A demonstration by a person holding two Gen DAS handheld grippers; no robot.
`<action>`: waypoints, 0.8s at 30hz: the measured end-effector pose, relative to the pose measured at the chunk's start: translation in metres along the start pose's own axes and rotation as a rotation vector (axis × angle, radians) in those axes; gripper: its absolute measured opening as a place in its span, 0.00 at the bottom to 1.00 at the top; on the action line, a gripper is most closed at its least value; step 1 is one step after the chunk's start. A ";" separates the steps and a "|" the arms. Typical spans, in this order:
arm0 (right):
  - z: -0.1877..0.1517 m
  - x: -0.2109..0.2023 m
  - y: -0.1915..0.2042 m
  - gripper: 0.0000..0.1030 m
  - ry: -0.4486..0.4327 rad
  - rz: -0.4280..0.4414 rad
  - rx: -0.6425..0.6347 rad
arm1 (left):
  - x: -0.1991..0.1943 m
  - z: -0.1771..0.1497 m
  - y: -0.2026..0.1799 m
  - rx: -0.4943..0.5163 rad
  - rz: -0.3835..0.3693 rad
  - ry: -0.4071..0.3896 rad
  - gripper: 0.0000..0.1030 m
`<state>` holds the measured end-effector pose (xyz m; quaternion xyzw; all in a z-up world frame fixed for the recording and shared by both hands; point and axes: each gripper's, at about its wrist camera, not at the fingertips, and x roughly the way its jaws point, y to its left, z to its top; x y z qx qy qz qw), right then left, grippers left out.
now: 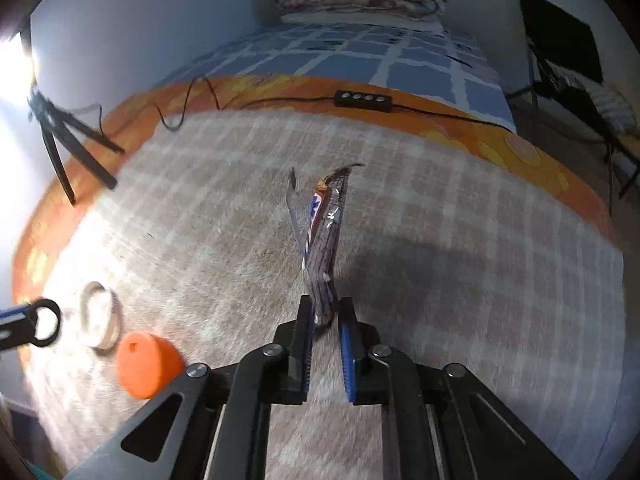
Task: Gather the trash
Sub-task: 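Carry the candy bar with the right tool over the blue basket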
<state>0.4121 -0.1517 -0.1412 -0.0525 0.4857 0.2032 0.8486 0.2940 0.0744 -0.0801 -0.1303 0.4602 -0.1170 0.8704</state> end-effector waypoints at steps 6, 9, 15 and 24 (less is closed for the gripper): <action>-0.018 -0.040 0.007 0.09 -0.030 0.031 -0.004 | -0.027 -0.014 -0.017 0.025 -0.011 -0.024 0.05; -0.024 -0.048 0.012 0.10 -0.034 0.026 -0.037 | -0.043 -0.025 -0.023 0.034 -0.012 -0.032 0.05; -0.012 -0.033 0.017 0.86 -0.021 0.035 -0.053 | -0.066 -0.044 -0.028 0.060 0.001 -0.038 0.05; 0.016 0.030 0.037 0.71 0.038 -0.036 -0.137 | -0.064 -0.045 -0.017 0.056 0.000 -0.035 0.05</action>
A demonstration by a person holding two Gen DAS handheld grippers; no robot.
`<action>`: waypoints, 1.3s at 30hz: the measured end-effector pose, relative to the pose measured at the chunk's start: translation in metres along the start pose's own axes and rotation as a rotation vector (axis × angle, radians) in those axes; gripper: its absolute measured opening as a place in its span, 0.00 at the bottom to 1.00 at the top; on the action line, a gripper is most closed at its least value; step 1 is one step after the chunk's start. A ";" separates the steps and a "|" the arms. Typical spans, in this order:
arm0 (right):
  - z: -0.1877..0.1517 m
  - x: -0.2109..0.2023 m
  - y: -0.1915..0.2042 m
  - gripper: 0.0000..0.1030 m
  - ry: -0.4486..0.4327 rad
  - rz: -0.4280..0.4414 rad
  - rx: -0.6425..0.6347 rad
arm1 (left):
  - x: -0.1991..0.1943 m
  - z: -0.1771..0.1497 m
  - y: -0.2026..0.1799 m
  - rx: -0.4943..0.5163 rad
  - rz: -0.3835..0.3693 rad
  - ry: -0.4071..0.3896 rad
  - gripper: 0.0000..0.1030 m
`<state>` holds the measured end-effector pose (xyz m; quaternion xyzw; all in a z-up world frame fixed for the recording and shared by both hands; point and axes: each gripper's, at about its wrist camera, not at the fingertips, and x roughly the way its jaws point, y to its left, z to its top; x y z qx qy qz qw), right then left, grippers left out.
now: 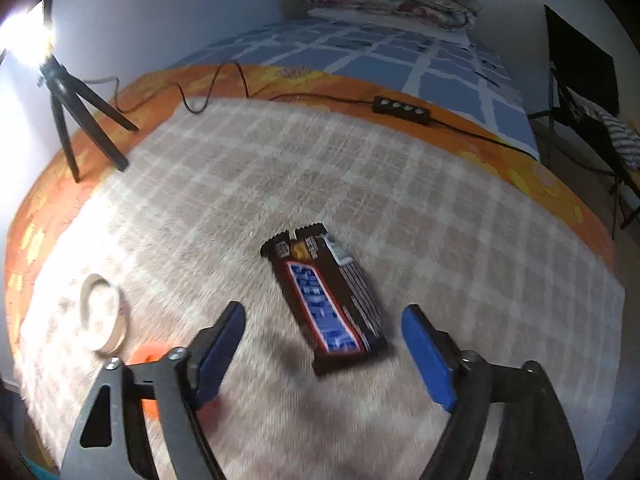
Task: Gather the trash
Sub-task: 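Carry the candy bar with the right tool over the blue basket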
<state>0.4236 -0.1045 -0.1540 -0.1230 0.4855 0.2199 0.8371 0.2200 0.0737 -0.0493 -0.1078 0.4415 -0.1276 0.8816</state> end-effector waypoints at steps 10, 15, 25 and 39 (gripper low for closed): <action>0.009 -0.001 -0.015 0.05 -0.031 0.011 0.083 | 0.013 -0.003 0.015 -0.050 -0.005 0.019 0.05; -0.007 -0.037 -0.020 0.05 -0.077 0.082 0.148 | -0.001 -0.003 0.007 -0.039 -0.013 -0.011 0.05; -0.074 -0.143 0.017 0.05 -0.142 0.177 0.124 | -0.046 -0.030 -0.027 -0.026 -0.047 -0.063 0.05; -0.210 -0.221 0.092 0.05 -0.121 0.243 0.056 | -0.064 -0.132 -0.061 -0.049 -0.037 0.005 0.05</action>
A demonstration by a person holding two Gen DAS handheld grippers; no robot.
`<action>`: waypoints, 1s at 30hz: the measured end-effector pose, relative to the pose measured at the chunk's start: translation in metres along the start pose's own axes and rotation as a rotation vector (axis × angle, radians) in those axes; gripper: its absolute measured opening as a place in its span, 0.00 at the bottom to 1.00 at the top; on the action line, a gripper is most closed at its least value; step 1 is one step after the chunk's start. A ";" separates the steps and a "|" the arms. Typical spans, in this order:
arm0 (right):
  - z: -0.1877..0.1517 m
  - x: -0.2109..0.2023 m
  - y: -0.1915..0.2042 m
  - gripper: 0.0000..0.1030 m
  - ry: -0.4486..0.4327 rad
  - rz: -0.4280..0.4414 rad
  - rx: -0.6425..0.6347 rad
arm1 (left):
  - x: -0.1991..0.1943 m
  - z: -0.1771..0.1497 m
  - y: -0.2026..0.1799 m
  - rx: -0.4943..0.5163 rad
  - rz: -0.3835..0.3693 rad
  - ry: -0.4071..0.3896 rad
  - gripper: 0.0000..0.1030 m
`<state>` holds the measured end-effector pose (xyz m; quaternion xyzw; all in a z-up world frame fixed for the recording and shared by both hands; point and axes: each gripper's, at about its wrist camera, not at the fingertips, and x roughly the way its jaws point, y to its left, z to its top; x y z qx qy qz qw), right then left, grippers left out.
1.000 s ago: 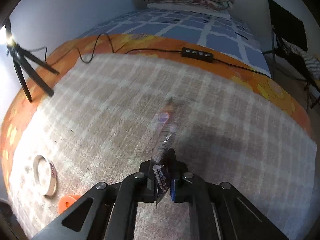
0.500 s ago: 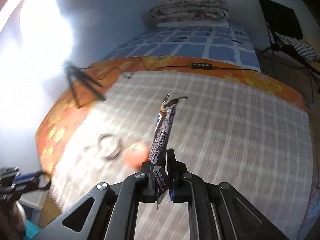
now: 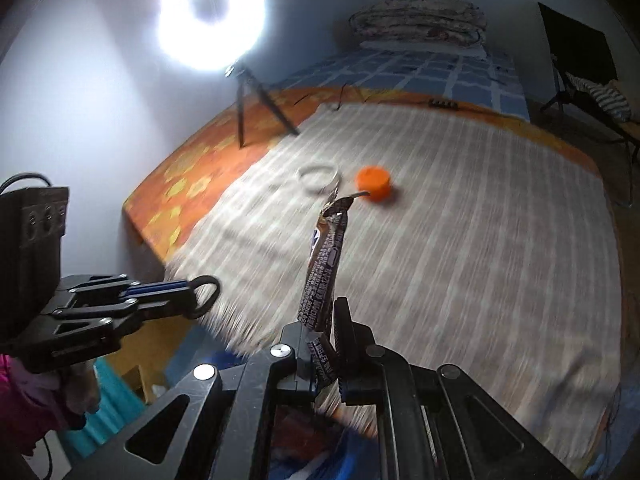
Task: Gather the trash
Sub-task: 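Carry the candy bar with the right tool over the blue basket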
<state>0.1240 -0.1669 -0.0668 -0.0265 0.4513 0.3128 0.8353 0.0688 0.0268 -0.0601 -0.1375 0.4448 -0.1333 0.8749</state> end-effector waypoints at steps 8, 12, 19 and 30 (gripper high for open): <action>-0.056 0.000 0.025 0.05 0.052 0.006 -0.003 | 0.007 -0.049 -0.011 -0.007 0.003 0.053 0.05; -0.081 0.004 0.034 0.05 0.083 0.000 -0.013 | 0.013 -0.070 -0.013 -0.016 0.004 0.079 0.05; -0.114 0.018 0.047 0.05 0.142 -0.005 -0.029 | 0.027 -0.097 -0.013 -0.019 0.016 0.127 0.05; -0.144 0.052 0.061 0.09 0.235 -0.027 -0.058 | 0.052 -0.131 0.000 -0.048 0.057 0.204 0.05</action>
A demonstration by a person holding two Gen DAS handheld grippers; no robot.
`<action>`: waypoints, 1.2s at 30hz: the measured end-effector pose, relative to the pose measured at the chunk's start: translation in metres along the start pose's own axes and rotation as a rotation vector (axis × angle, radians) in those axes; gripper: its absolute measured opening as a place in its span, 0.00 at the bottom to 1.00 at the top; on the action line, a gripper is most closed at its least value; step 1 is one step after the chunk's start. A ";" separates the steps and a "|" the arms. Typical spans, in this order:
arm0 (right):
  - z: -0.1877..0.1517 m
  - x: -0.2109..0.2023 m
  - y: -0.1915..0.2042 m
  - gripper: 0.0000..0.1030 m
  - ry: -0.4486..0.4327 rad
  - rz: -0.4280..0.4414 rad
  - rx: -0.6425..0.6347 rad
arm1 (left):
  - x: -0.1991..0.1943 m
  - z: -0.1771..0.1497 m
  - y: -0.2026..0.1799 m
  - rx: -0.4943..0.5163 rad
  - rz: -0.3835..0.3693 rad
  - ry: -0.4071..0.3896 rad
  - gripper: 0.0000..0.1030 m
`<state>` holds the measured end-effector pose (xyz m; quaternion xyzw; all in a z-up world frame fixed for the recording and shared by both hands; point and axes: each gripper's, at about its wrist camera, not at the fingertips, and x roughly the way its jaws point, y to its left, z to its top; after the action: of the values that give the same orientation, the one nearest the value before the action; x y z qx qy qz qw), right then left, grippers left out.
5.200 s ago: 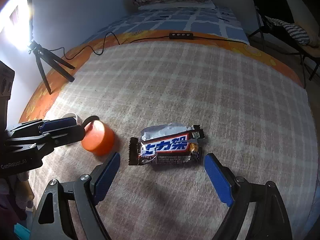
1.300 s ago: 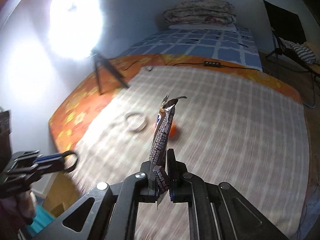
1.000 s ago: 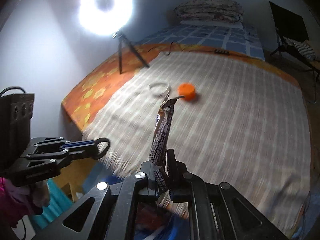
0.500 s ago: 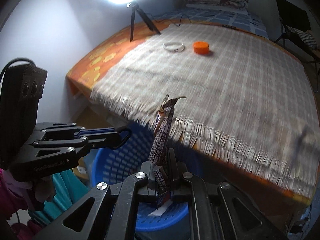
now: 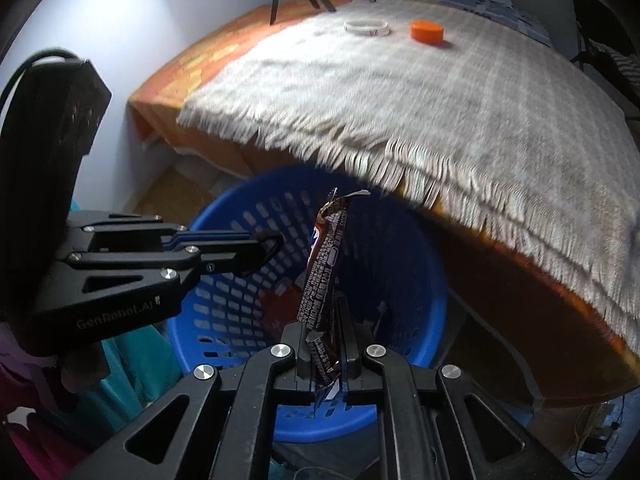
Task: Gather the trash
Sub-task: 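Carry the candy bar with the right tool over the blue basket, then open the right tool to drop the candy bar into the basket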
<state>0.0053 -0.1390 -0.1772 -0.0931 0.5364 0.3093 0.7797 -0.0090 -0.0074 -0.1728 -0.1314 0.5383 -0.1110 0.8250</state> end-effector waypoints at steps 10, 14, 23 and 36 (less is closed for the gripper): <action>-0.006 0.026 -0.010 0.09 0.054 -0.005 0.038 | 0.021 -0.006 0.017 -0.029 0.035 0.041 0.05; -0.007 0.031 -0.014 0.13 0.062 -0.001 0.054 | 0.025 -0.004 0.019 -0.038 0.046 0.053 0.05; -0.010 0.036 -0.021 0.62 0.079 -0.010 0.076 | 0.032 -0.002 0.028 -0.062 0.067 0.062 0.19; -0.010 0.035 -0.025 0.86 0.106 -0.052 0.097 | 0.018 0.002 0.028 -0.072 0.136 0.011 0.59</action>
<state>0.0205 -0.1504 -0.2177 -0.0852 0.5886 0.2571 0.7617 0.0015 0.0130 -0.1972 -0.1235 0.5539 -0.0361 0.8226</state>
